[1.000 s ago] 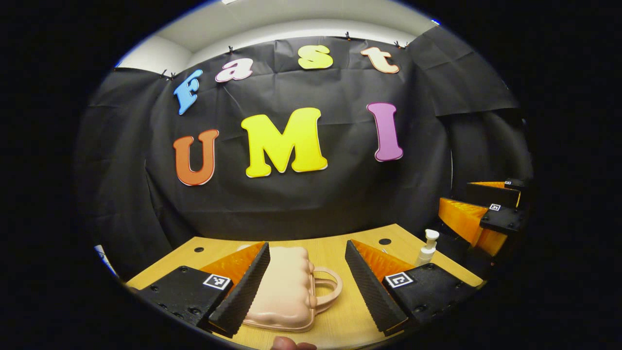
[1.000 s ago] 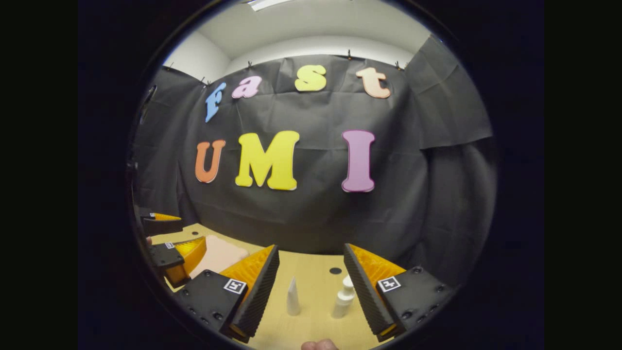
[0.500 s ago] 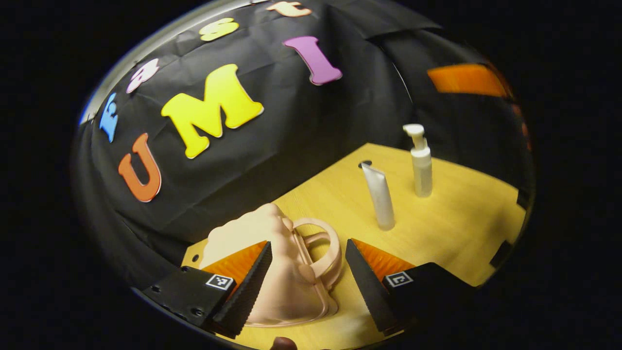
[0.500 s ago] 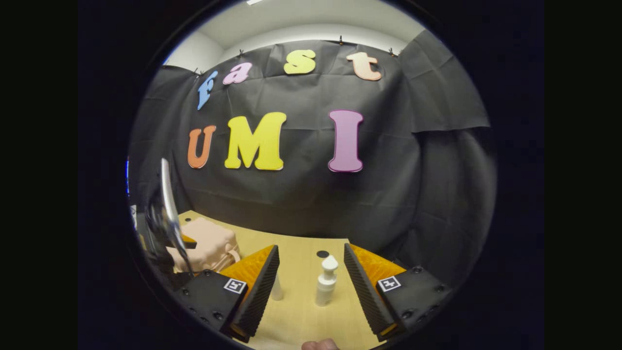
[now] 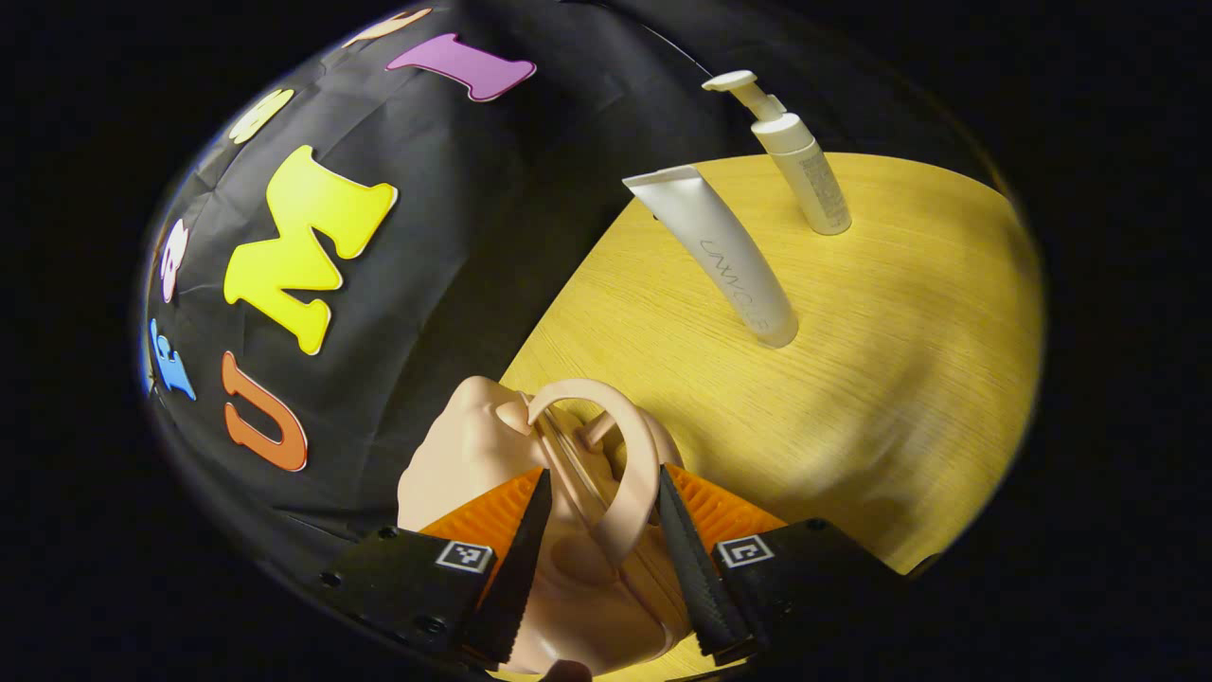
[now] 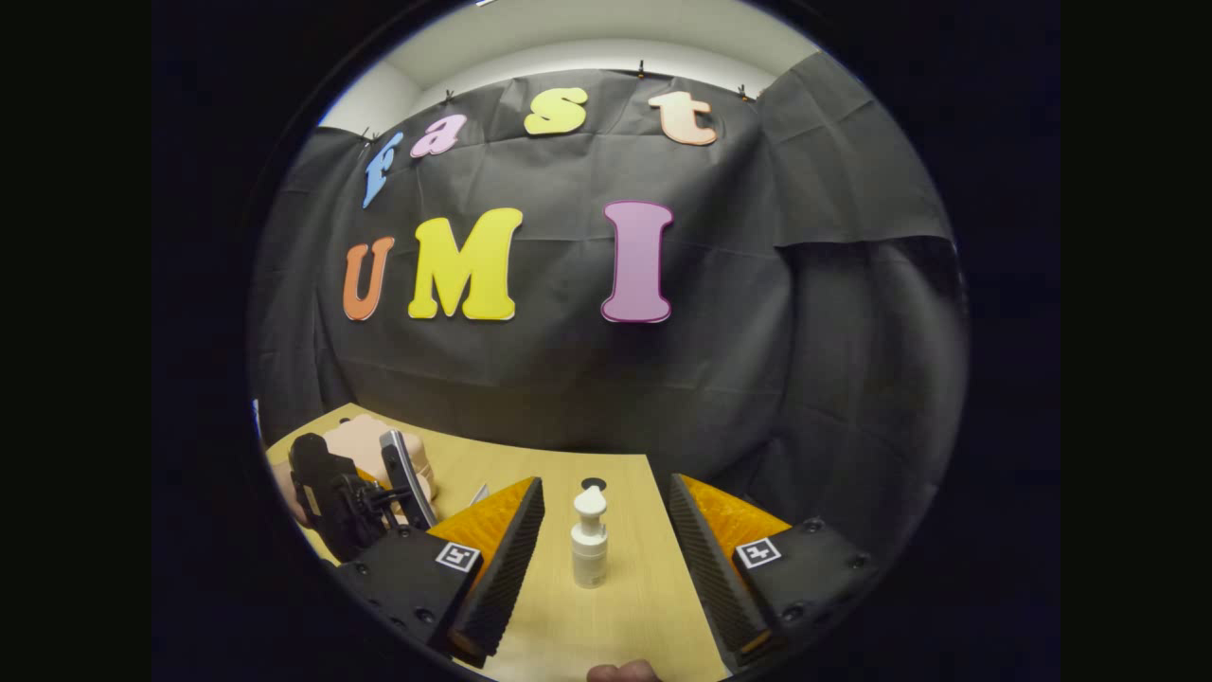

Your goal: First open the suitcase, pack the skin care products into it, and then close the suitcase.

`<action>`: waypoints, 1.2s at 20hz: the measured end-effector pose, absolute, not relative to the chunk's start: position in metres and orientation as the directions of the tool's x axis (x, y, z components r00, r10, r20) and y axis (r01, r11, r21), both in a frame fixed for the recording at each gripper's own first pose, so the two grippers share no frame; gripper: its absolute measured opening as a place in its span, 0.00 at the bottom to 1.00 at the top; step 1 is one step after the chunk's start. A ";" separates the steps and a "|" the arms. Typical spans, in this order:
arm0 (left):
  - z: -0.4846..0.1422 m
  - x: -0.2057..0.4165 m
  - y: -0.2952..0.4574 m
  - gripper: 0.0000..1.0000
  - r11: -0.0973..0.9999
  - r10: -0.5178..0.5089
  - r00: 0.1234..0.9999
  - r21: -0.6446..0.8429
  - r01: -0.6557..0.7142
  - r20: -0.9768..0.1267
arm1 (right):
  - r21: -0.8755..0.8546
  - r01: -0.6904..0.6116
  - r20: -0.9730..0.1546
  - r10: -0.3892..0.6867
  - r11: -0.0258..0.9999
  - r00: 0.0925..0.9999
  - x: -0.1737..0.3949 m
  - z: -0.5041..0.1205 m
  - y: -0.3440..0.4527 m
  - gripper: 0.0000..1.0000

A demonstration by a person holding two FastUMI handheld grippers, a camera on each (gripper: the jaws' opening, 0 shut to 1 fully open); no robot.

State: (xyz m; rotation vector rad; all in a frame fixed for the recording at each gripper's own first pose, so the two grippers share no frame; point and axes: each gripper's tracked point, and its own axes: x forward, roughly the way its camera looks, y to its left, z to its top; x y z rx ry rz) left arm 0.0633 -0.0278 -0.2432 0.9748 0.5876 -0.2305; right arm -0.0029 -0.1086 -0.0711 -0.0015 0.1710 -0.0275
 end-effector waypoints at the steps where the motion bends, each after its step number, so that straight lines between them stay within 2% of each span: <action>1: -0.247 0.064 -0.027 0.61 0.540 0.095 0.814 0.717 0.441 -0.572 | 0.002 0.026 -0.172 -0.026 1.000 0.985 -0.003 -0.073 -0.110 0.79; 2: -0.249 0.064 -0.026 0.57 0.530 0.113 0.806 0.721 0.446 -0.581 | 0.007 0.025 -0.175 -0.023 1.000 0.984 -0.003 -0.074 -0.110 0.79; 3: -0.251 0.065 -0.026 0.46 0.518 0.134 0.797 0.727 0.450 -0.589 | 0.015 0.021 -0.178 -0.018 1.000 0.984 -0.003 -0.076 -0.111 0.80; 5: -0.256 0.065 -0.027 0.35 0.495 0.169 0.781 0.737 0.460 -0.601 | 0.027 0.011 -0.184 -0.006 1.000 0.983 -0.003 -0.081 -0.112 0.79; 7: -0.253 0.064 -0.029 0.34 0.476 0.186 0.782 0.751 0.457 -0.595 | 0.035 0.005 -0.188 0.002 0.999 0.982 -0.004 -0.086 -0.113 0.79; 8: -0.249 0.064 -0.030 0.26 0.475 0.183 0.789 0.756 0.451 -0.586 | 0.038 0.005 -0.189 0.002 0.999 0.982 -0.004 -0.086 -0.113 0.79; 9: -0.245 0.065 -0.031 0.18 0.487 0.179 0.795 0.754 0.440 -0.579 | 0.041 0.006 -0.186 0.001 0.999 0.983 -0.004 -0.085 -0.114 0.79; 11: -0.239 0.065 -0.026 0.09 0.527 0.187 0.800 0.746 0.409 -0.571 | 0.046 0.014 -0.173 -0.006 0.999 0.985 -0.004 -0.081 -0.116 0.79; 13: -0.226 0.061 -0.021 0.04 0.569 0.176 0.802 0.724 0.390 -0.570 | 0.055 0.017 -0.167 -0.008 0.998 0.986 -0.005 -0.080 -0.114 0.79; 18: -0.169 0.064 -0.007 0.03 0.686 0.118 0.858 0.665 0.294 -0.500 | 0.046 -0.010 -0.145 0.017 0.999 0.989 -0.005 -0.070 -0.092 0.79; 21: -0.111 0.059 0.022 0.03 0.787 0.090 0.903 0.585 0.194 -0.421 | 0.036 -0.029 -0.128 0.034 0.999 0.991 -0.002 -0.058 -0.072 0.79; 24: -0.056 0.054 0.086 0.02 0.888 0.088 0.950 0.456 0.061 -0.299 | 0.025 -0.056 -0.119 0.058 0.998 0.991 -0.001 -0.048 -0.048 0.79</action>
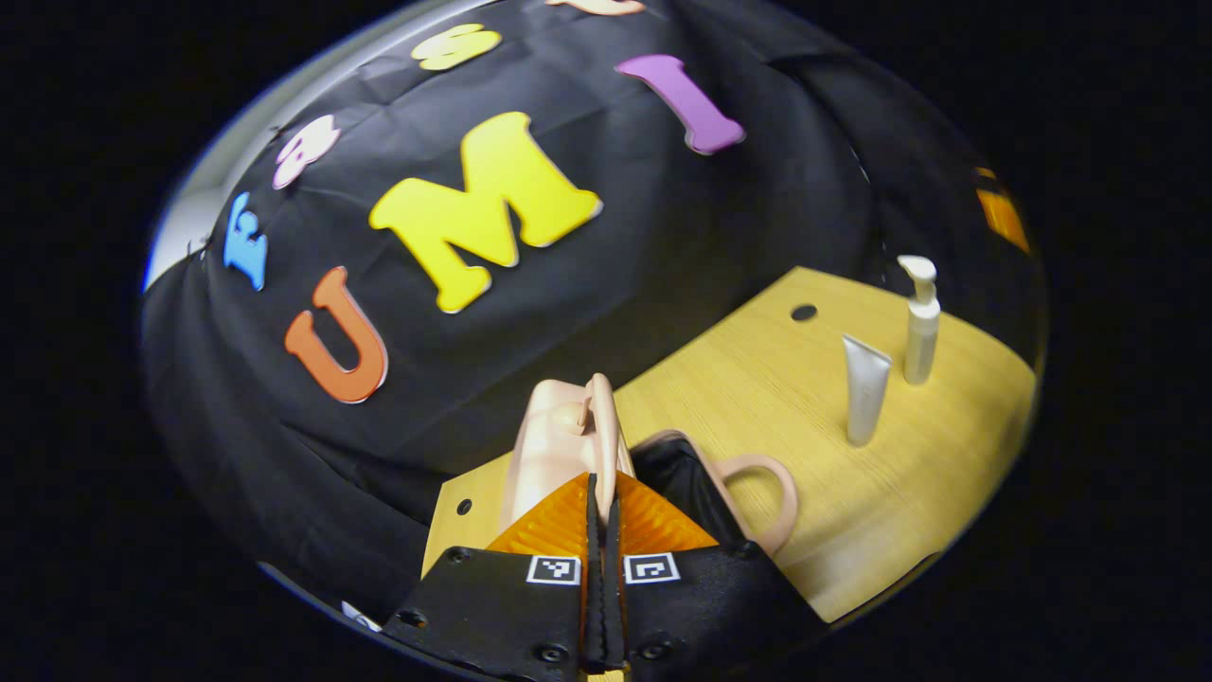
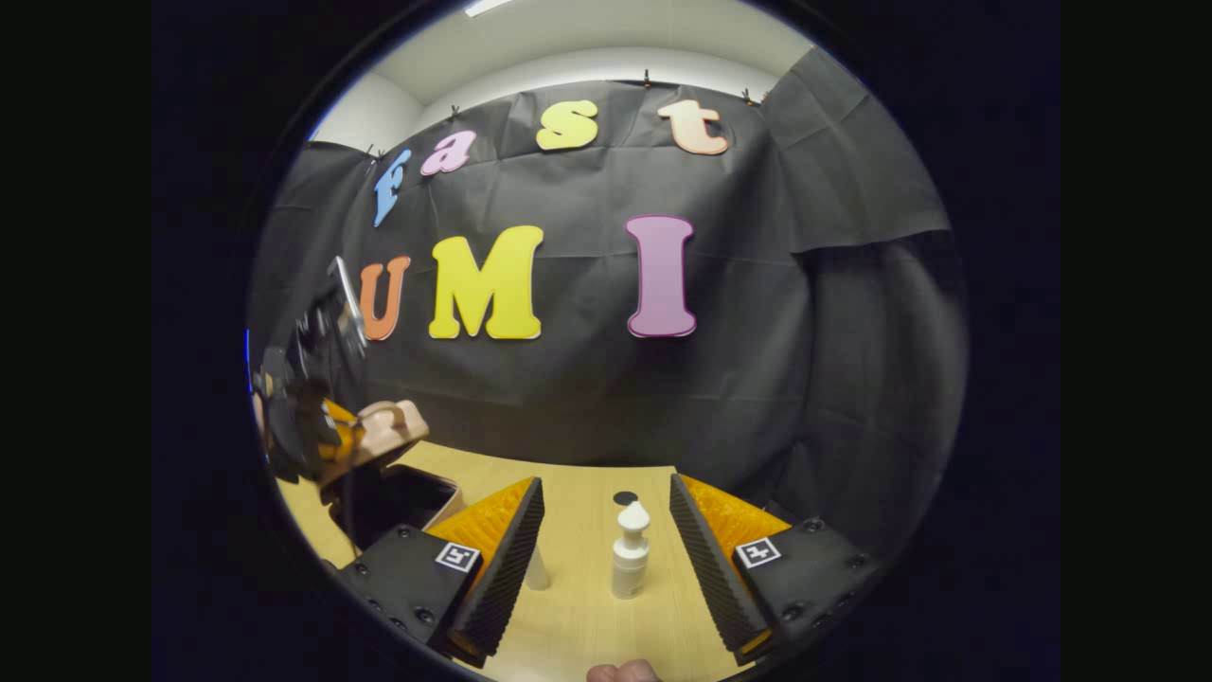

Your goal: First open the suitcase, pack the skin care products into it, and then close the suitcase.

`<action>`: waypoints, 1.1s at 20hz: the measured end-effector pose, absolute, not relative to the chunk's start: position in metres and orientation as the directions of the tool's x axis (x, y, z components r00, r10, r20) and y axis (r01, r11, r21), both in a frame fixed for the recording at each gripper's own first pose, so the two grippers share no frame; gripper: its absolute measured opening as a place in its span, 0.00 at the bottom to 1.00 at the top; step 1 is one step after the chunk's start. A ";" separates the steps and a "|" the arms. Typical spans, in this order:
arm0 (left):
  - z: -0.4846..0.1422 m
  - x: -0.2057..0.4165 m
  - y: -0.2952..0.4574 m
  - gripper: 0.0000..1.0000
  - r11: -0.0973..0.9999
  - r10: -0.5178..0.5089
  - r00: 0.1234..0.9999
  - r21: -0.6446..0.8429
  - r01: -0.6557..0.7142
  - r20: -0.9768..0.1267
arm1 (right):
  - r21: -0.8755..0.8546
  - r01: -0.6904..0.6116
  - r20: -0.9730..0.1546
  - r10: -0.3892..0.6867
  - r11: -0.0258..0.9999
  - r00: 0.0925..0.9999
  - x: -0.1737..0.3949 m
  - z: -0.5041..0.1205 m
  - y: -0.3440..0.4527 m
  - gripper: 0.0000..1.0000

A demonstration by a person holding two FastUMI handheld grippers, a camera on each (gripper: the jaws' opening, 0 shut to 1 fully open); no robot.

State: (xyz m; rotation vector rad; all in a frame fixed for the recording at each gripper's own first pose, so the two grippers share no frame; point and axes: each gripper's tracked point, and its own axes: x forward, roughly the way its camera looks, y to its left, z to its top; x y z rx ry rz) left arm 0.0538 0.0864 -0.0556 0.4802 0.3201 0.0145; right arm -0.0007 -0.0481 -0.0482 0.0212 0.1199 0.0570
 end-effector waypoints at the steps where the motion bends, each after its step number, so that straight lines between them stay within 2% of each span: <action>1: -0.041 0.056 0.117 0.03 0.912 0.104 0.961 0.410 0.011 -0.257 | 0.011 -0.065 -0.113 0.066 0.998 0.991 0.000 -0.044 -0.039 0.79; 3: -0.018 0.049 0.187 0.02 0.933 0.171 0.969 0.346 -0.100 -0.179 | -0.019 -0.078 -0.100 0.076 0.997 0.992 0.001 -0.034 -0.023 0.79; 5: -0.018 0.045 0.259 0.02 0.941 0.222 0.963 0.293 -0.171 -0.151 | -0.034 -0.087 -0.096 0.083 0.996 0.992 0.002 -0.026 -0.007 0.79; 10: -0.075 0.042 0.376 0.03 0.950 0.272 0.953 0.196 -0.244 -0.135 | -0.081 -0.069 -0.121 0.059 0.994 0.991 0.006 -0.020 0.017 0.80; 12: -0.107 0.049 0.411 0.03 0.955 0.286 0.943 0.131 -0.266 -0.171 | -0.108 -0.050 -0.125 0.036 0.993 0.992 0.004 -0.016 0.023 0.79; 15: -0.161 0.054 0.455 0.03 0.952 0.281 0.925 -0.043 -0.301 -0.254 | -0.159 -0.046 -0.144 0.023 0.986 0.989 -0.001 -0.020 0.034 0.79; 18: -0.243 0.053 0.475 0.03 0.900 0.208 0.875 -0.264 -0.347 -0.438 | -0.178 -0.064 -0.201 0.027 0.982 0.979 -0.003 -0.032 0.049 0.79; 20: -0.283 0.061 0.470 0.03 0.842 0.153 0.861 -0.393 -0.371 -0.486 | -0.187 -0.065 -0.203 0.027 0.980 0.979 -0.003 -0.028 0.055 0.79; 22: -0.304 0.069 0.465 0.04 0.813 0.141 0.857 -0.437 -0.386 -0.496 | -0.201 -0.071 -0.199 0.030 0.977 0.980 -0.002 -0.025 0.062 0.79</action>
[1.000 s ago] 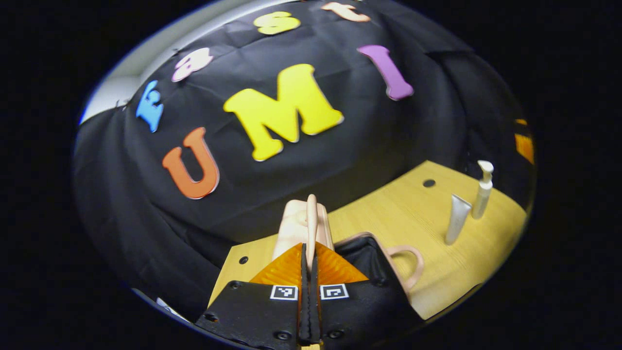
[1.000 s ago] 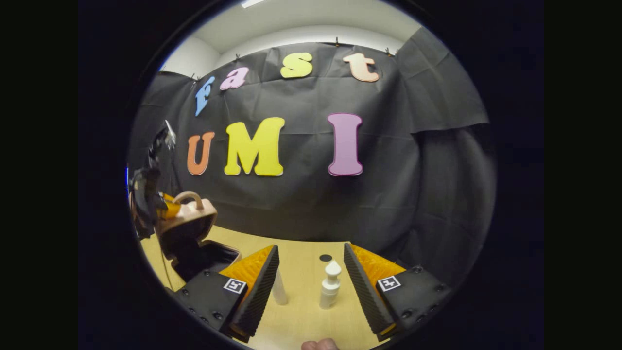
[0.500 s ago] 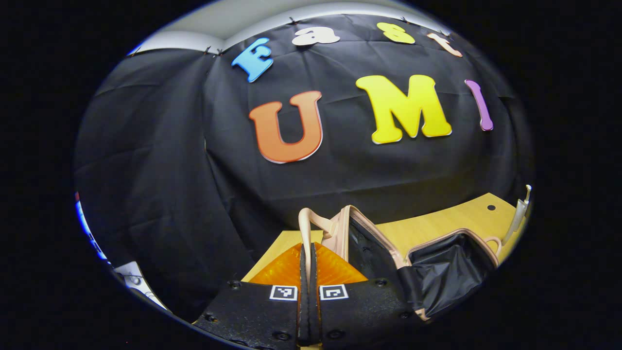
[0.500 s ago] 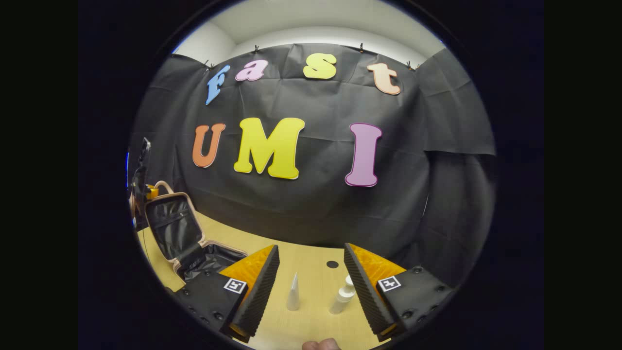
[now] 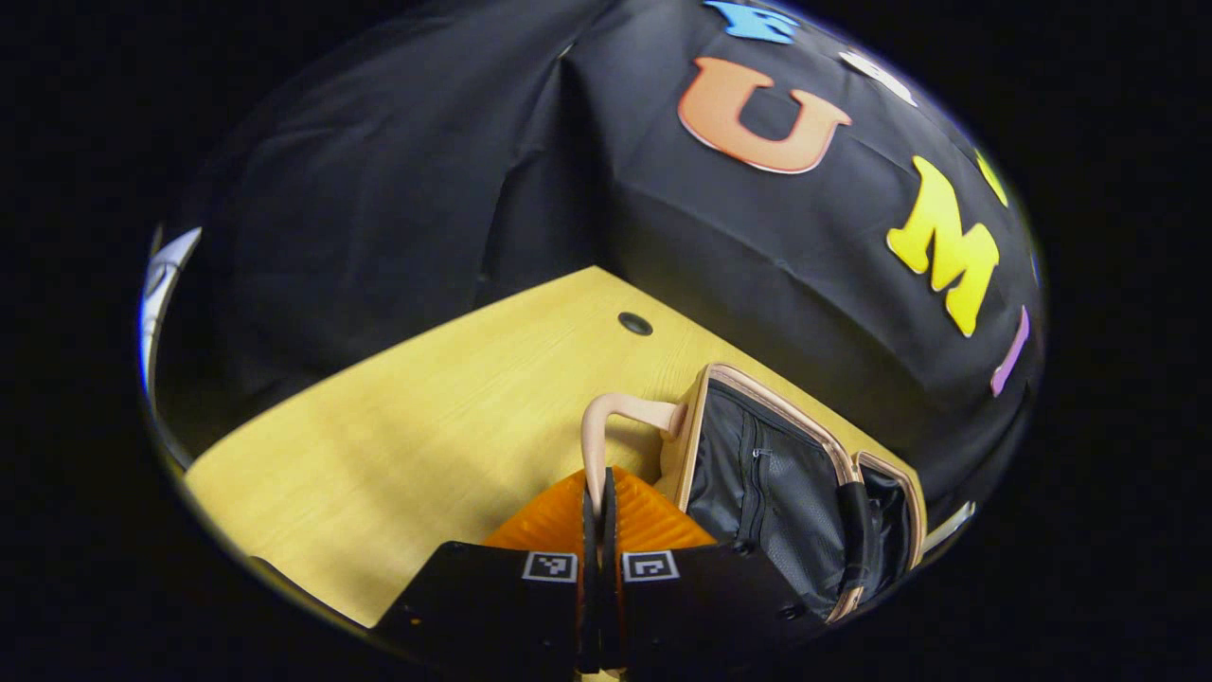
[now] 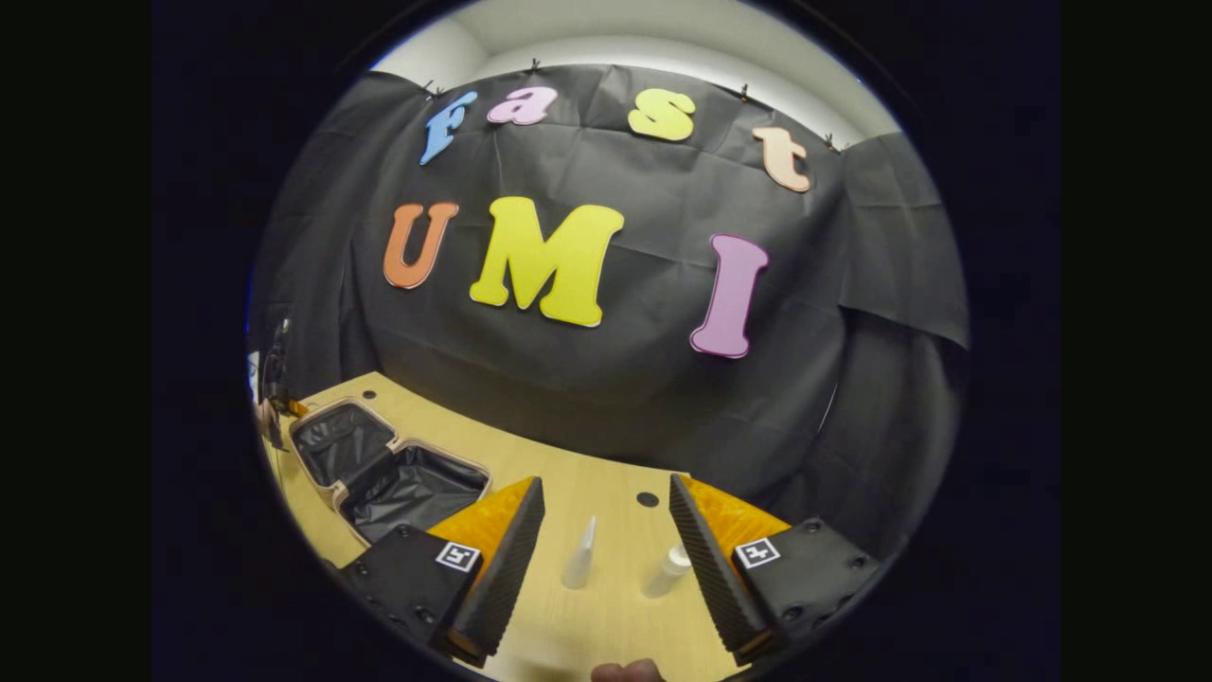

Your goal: First open the suitcase, pack the skin care products into it, and then close the suitcase.

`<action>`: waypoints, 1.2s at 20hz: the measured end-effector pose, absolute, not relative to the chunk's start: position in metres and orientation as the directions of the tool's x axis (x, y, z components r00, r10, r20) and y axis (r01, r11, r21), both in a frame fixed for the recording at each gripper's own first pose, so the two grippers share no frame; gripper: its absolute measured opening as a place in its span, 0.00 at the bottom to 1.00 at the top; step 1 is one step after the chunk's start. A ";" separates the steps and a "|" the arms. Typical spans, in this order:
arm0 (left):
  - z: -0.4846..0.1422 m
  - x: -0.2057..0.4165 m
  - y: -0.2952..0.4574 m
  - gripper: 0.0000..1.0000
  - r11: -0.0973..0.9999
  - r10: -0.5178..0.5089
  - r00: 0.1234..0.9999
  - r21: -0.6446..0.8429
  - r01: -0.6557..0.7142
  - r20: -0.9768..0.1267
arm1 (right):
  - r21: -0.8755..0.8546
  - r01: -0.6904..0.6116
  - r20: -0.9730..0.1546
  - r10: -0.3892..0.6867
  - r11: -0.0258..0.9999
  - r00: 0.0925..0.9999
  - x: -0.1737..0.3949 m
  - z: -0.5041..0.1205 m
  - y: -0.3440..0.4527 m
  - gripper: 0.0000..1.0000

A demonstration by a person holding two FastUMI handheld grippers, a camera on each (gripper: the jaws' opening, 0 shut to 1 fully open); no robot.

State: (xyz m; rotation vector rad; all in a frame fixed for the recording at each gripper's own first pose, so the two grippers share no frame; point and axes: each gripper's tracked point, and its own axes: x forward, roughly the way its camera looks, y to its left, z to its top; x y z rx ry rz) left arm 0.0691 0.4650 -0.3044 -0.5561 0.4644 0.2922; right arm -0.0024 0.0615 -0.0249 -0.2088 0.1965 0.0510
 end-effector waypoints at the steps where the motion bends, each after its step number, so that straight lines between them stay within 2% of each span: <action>1: -0.304 0.067 0.469 0.06 0.804 0.144 0.859 -0.449 -0.391 -0.492 | -0.202 -0.076 -0.197 0.035 0.976 0.980 -0.002 -0.024 0.065 0.78; 2: -0.305 0.065 0.472 0.08 0.799 0.154 0.856 -0.448 -0.402 -0.493 | -0.201 -0.081 -0.194 0.041 0.976 0.980 -0.001 -0.022 0.068 0.79; 3: -0.308 0.061 0.477 0.04 0.800 0.169 0.841 -0.427 -0.422 -0.514 | -0.195 -0.086 -0.196 0.047 0.977 0.979 0.000 -0.024 0.071 0.79; 4: -0.310 0.060 0.481 0.10 0.805 0.190 0.825 -0.397 -0.441 -0.532 | -0.187 -0.093 -0.200 0.055 0.978 0.978 0.002 -0.025 0.075 0.79; 5: -0.310 0.056 0.487 0.39 0.812 0.224 0.803 -0.349 -0.467 -0.553 | -0.179 -0.100 -0.204 0.063 0.979 0.977 0.002 -0.028 0.077 0.79; 6: -0.301 0.051 0.491 0.46 0.821 0.264 0.793 -0.304 -0.484 -0.549 | -0.170 -0.106 -0.208 0.069 0.980 0.976 0.003 -0.029 0.079 0.79; 7: -0.282 0.049 0.489 0.67 0.832 0.290 0.804 -0.278 -0.480 -0.520 | -0.159 -0.109 -0.215 0.074 0.981 0.974 0.003 -0.031 0.078 0.79; 11: -0.195 0.036 0.441 0.94 0.874 0.348 0.857 -0.199 -0.443 -0.381 | -0.118 -0.107 -0.194 0.083 0.987 0.977 0.005 -0.032 0.065 0.79; 14: -0.144 0.030 0.369 0.94 0.907 0.357 0.885 -0.117 -0.405 -0.299 | -0.086 -0.097 -0.171 0.081 0.992 0.982 0.007 -0.030 0.045 0.79; 16: -0.130 0.026 0.301 0.96 0.944 0.307 0.915 -0.038 -0.327 -0.260 | -0.074 -0.088 -0.164 0.075 0.993 0.984 0.007 -0.033 0.027 0.79; 20: -0.103 0.033 0.153 0.97 0.990 0.140 0.971 0.037 -0.135 -0.196 | -0.056 -0.059 -0.179 0.048 0.997 0.983 0.003 -0.045 -0.017 0.79; 24: -0.123 0.047 0.017 0.96 0.998 -0.058 0.969 -0.034 0.052 -0.242 | -0.060 -0.029 -0.199 0.016 0.998 0.980 -0.002 -0.059 -0.063 0.78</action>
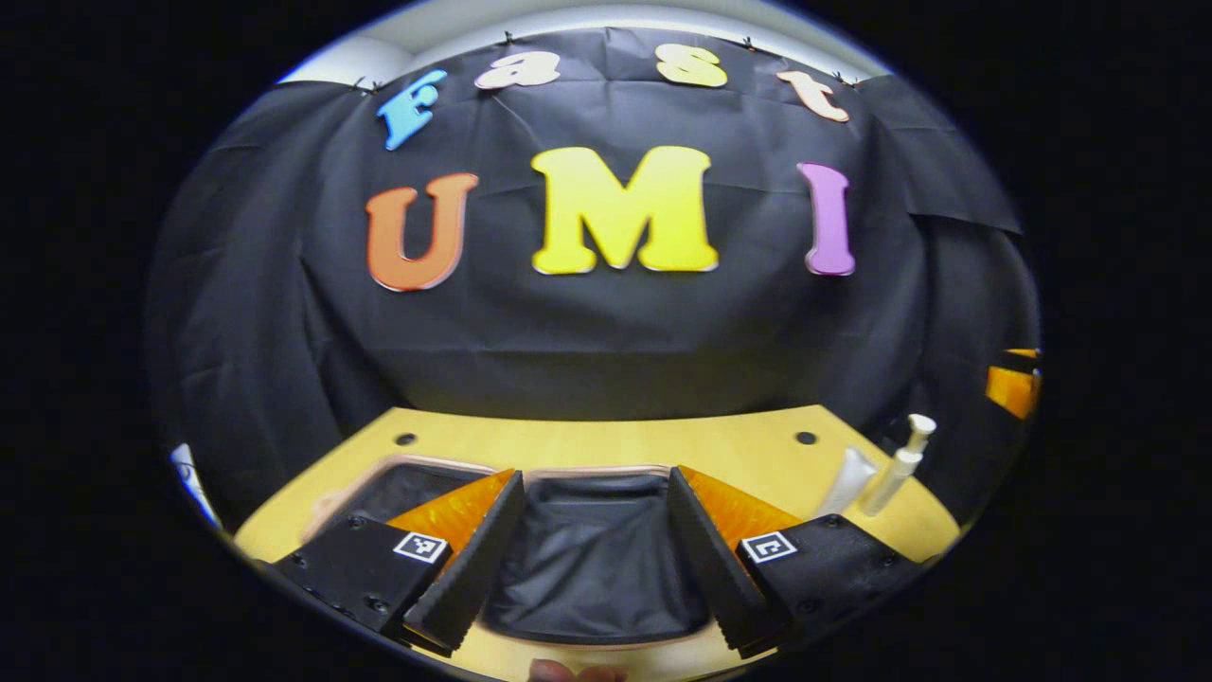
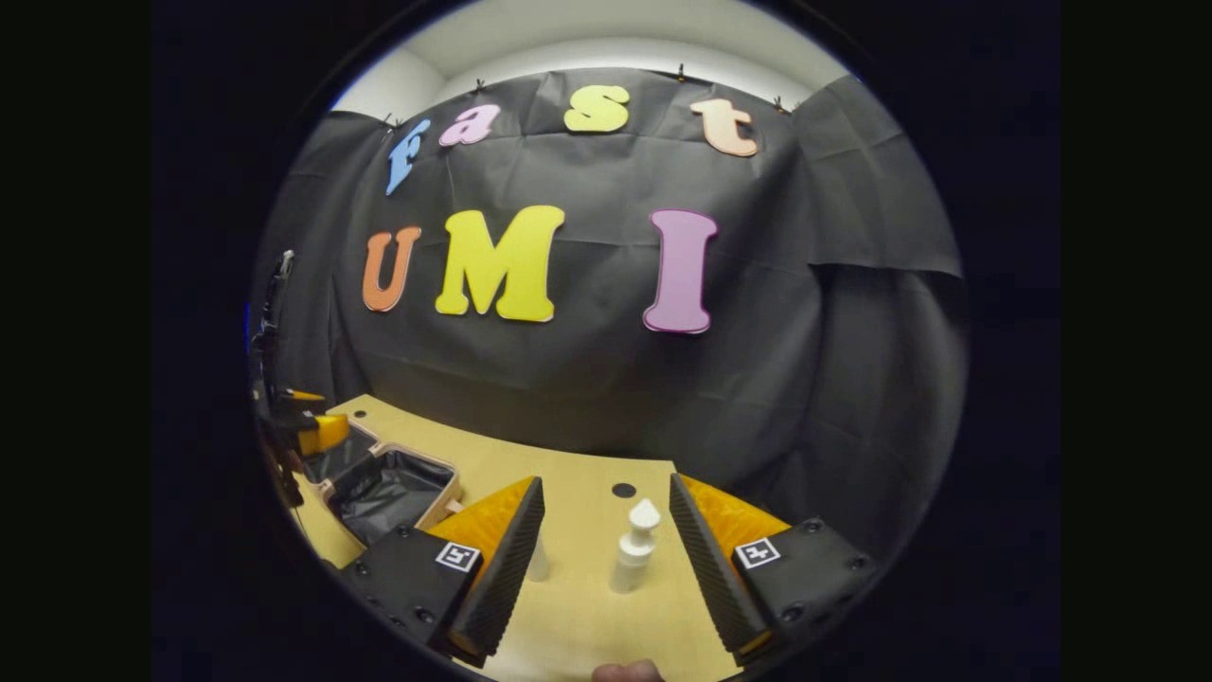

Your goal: First open the suitcase, pack the skin care products into it, and then close the suitcase.

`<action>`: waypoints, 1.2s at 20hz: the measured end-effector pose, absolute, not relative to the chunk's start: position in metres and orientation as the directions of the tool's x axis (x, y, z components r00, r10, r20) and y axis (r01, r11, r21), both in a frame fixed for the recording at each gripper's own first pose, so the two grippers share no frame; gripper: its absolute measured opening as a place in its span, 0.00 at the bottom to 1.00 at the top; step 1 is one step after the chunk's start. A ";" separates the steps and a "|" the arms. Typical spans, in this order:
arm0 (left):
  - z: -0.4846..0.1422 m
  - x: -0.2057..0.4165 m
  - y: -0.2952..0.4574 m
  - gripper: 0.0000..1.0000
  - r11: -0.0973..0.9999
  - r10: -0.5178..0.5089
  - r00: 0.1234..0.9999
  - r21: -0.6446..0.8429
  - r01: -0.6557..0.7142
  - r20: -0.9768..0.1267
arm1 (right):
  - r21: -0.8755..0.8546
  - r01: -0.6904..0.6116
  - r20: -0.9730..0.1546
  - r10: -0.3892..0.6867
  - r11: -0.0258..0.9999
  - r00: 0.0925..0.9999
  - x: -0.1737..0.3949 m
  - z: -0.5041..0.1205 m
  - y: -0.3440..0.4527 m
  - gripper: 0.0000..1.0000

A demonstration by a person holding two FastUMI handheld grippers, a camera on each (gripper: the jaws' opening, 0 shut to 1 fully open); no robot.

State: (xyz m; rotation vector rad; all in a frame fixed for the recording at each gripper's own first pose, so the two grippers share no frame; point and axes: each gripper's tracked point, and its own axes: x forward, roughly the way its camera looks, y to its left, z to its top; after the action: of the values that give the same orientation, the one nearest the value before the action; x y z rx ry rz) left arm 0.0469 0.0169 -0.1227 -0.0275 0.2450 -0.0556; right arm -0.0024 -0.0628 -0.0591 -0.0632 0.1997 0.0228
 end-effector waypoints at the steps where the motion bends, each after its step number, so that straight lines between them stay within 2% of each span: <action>1: -0.130 0.048 -0.014 0.97 0.994 -0.107 0.962 -0.033 0.102 -0.251 | -0.061 -0.017 -0.208 0.004 0.998 0.978 -0.004 -0.063 -0.074 0.79; 5: -0.170 0.044 -0.120 0.97 0.964 -0.265 0.915 -0.055 0.260 -0.306 | -0.072 0.027 -0.253 -0.044 0.997 0.967 -0.011 -0.080 -0.117 0.79; 8: -0.217 0.055 -0.163 0.97 0.950 -0.307 0.874 -0.062 0.307 -0.378 | -0.098 0.026 -0.275 -0.052 0.995 0.960 -0.015 -0.088 -0.137 0.79; 13: -0.273 0.090 -0.186 0.97 0.958 -0.286 0.848 -0.104 0.269 -0.447 | -0.088 0.035 -0.328 -0.063 0.996 0.942 -0.019 -0.105 -0.160 0.78; 20: -0.301 0.123 -0.190 0.97 0.967 -0.256 0.840 -0.124 0.224 -0.478 | -0.032 0.062 -0.407 -0.070 0.998 0.911 -0.008 -0.140 -0.186 0.78; 23: -0.309 0.126 -0.192 0.92 0.964 -0.267 0.826 -0.133 0.231 -0.496 | -0.014 0.078 -0.438 -0.076 0.997 0.896 -0.002 -0.160 -0.189 0.79; 24: -0.313 0.128 -0.192 0.82 0.964 -0.266 0.822 -0.122 0.237 -0.504 | -0.012 0.075 -0.443 -0.073 0.997 0.893 -0.001 -0.164 -0.187 0.79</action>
State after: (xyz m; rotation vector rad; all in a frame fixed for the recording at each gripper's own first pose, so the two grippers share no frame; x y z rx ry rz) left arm 0.1276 -0.1922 -0.3126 -0.0547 0.5436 -0.2676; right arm -0.0005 -0.1867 -0.1640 0.0053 0.4598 -0.0769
